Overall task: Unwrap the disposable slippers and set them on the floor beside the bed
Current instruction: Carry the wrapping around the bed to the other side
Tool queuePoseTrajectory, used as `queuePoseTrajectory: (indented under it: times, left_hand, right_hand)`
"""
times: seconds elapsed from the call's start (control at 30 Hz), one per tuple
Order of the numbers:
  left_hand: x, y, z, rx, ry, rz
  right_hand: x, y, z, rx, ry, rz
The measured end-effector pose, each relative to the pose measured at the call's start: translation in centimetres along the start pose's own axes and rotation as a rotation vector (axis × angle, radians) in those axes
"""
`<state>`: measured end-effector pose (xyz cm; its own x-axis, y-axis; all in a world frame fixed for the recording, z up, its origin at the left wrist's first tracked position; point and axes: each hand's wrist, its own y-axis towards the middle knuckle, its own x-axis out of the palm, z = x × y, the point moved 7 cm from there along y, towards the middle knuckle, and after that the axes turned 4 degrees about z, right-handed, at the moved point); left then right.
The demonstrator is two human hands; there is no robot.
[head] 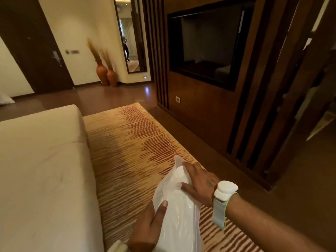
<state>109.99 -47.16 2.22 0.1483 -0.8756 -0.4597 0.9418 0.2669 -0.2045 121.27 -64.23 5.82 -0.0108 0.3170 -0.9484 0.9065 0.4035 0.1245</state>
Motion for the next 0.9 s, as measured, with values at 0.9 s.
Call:
queuePoseTrajectory:
  times: [0.9]
  left_hand:
    - [7.4,56.4,16.2,0.042,0.656,0.062]
  right_hand:
    - [9.2,57.0,23.0,-0.114,0.357,-0.115]
